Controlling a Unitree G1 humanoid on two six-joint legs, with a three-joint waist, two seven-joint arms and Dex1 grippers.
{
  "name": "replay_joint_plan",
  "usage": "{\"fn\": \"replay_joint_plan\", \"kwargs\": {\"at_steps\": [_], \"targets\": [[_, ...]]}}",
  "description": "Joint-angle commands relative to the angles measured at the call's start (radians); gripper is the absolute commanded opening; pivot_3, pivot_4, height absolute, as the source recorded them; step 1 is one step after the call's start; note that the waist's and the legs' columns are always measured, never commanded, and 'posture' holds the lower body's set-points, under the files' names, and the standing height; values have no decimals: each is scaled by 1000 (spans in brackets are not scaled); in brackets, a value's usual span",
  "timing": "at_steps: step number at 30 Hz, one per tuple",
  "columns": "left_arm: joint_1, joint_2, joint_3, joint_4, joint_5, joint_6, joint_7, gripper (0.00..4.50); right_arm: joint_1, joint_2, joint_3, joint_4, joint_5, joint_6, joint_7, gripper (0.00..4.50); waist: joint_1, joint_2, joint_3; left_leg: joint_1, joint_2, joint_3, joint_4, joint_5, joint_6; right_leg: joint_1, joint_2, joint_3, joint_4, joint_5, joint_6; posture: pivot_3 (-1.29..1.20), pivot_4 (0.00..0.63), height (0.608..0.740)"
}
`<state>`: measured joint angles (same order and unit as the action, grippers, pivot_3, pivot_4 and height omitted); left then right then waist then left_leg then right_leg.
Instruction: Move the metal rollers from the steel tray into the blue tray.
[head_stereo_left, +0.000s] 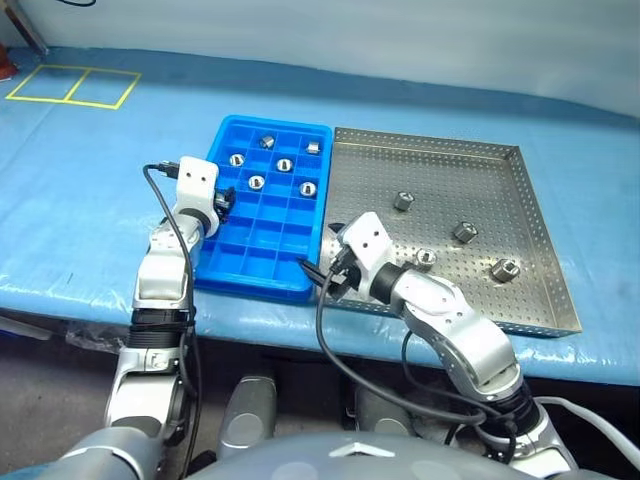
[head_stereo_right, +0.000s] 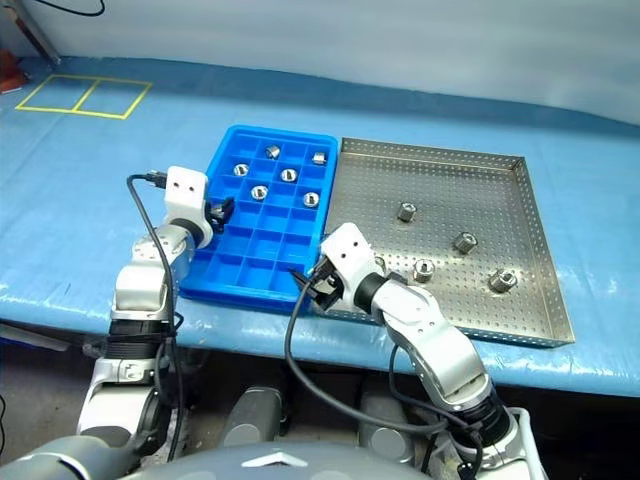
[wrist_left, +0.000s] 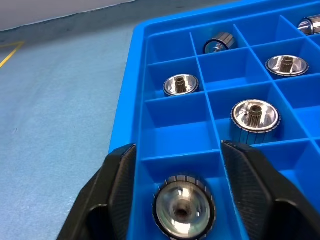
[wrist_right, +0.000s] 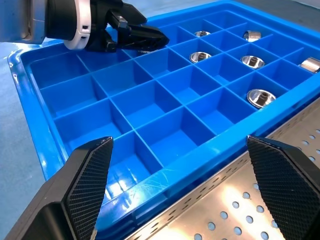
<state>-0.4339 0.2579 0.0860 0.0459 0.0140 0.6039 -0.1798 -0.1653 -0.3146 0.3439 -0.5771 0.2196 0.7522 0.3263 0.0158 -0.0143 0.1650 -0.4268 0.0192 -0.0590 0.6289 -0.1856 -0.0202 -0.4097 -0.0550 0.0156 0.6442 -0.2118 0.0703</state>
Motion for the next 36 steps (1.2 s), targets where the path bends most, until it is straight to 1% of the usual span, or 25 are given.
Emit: {"fn": "replay_joint_plan", "kwargs": {"at_steps": [1, 2, 3, 8, 12, 16, 20, 25, 32, 36], "targets": [[19, -13, 9, -91, -44, 33, -17, 4373, 11, 2, -26, -56, -3, -5, -9, 4500, -4, 0, 0, 0, 0, 0, 0, 0, 0, 0, 0, 0, 0, 0, 0, 72, 150, 740], [15, -9, -3, -117, -64, 38, -46, 4469, 15, 1, -32, -62, -3, -2, -10, 4500, -4, 0, 0, 0, 0, 0, 0, 0, 0, 0, 0, 0, 0, 0, 0, 72, 150, 740], [11, -6, -12, -131, -76, 41, -68, 4469, 16, 1, -35, -64, -3, -1, -11, 4500, -4, 0, 0, 0, 0, 0, 0, 0, 0, 0, 0, 0, 0, 0, 0, 72, 150, 740], [-55, 49, -150, -176, -156, 47, -304, 4469, 62, -26, -88, -107, -2, 27, -17, 4500, 3, 0, 0, -2, 0, 0, 0, 0, 0, -1, 0, 0, -1, -1, -2, 58, 150, 740], [-154, 83, -281, -119, -171, 24, -480, 4469, 157, -75, -164, -159, -6, 46, -28, 4500, 1, 0, 0, -3, -1, 0, 1, 0, 0, -1, -1, 0, -1, -2, -4, 27, 150, 740], [-239, 60, -373, -14, -173, -7, -606, 4469, 253, -87, -247, -199, -9, 57, -58, 4500, -16, 0, 0, -2, 0, 1, 1, 0, 0, -1, -1, 1, -1, -3, -4, -31, 150, 740], [-310, 9, -453, 130, -142, -39, -666, 4469, 336, -73, -305, -236, -12, 64, -91, 4500, -40, 0, 0, -2, 0, 1, 1, 0, 0, -1, 0, 1, -1, -3, -5, -81, 150, 740], [-365, -53, -522, 275, -106, -84, -721, 4469, 399, -54, -327, -267, -17, 63, -121, 4500, -64, 0, 0, -2, 0, 2, 1, 0, 1, -2, 0, 2, -1, -3, -4, -131, 150, 740], [-426, -119, -584, 453, -32, -141, -755, 4469, 430, -35, -334, -287, -21, 55, -147, 4500, -88, 0, 0, -2, 0, 2, 1, 0, 1, -2, 0, 3, -1, -3, -4, -172, 150, 740], [-443, -144, -601, 522, 6, -137, -758, 4469, 437, -30, -338, -289, -24, 50, -153, 4500, -92, 0, 0, -2, 0, 2, 1, 0, 1, -2, 0, 3, 0, -3, -4, -176, 150, 740]]}}
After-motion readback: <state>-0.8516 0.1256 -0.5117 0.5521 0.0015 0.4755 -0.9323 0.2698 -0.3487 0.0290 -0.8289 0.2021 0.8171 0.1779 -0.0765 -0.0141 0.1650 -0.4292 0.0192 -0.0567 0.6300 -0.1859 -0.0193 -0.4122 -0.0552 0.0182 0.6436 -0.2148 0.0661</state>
